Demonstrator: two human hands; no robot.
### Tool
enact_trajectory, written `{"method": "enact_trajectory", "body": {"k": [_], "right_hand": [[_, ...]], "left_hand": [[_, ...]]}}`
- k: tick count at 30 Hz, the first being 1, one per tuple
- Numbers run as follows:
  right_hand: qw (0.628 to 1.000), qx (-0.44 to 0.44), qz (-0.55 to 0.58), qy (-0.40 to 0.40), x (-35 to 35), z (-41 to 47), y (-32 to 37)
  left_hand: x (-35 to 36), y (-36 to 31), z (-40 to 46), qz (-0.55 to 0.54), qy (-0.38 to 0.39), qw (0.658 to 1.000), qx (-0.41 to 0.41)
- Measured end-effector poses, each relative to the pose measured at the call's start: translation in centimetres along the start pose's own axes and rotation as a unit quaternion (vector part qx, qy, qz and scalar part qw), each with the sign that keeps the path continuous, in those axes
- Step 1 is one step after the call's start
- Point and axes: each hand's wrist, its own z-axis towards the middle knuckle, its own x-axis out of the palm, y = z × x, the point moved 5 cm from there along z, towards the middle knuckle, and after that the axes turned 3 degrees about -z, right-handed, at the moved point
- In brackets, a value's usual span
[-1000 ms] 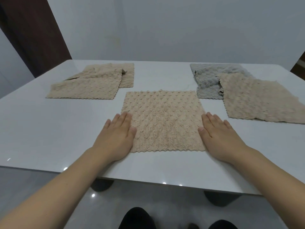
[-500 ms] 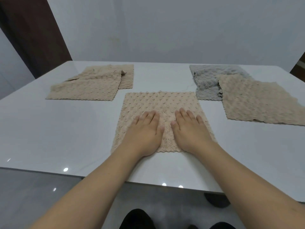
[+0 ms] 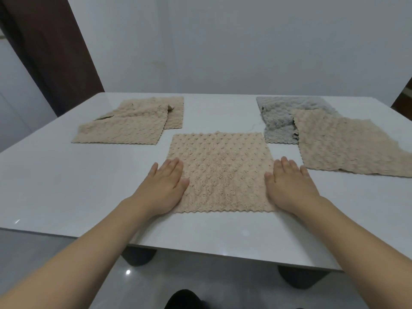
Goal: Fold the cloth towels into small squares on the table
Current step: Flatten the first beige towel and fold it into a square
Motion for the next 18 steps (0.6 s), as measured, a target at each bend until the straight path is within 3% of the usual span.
{"method": "enact_trajectory", "body": {"k": [6, 12, 18], "right_hand": [[0.991, -0.122, 0.046, -0.041, -3.6, 4.1, 4.9], [0.988, -0.146, 0.019, -0.037, -2.7, 11.0, 9.7], [0.991, -0.133, 0.012, -0.03, -0.1, 12.9, 8.5]], "left_hand": [[-3.5, -3.2, 5.2, -0.06, -0.099, 0.993, 0.002], [-2.1, -5.8, 12.7, -0.05, -0.067, 0.996, 0.04], [-0.2, -3.7, 14.0, -0.016, -0.044, 0.998, 0.029]]}}
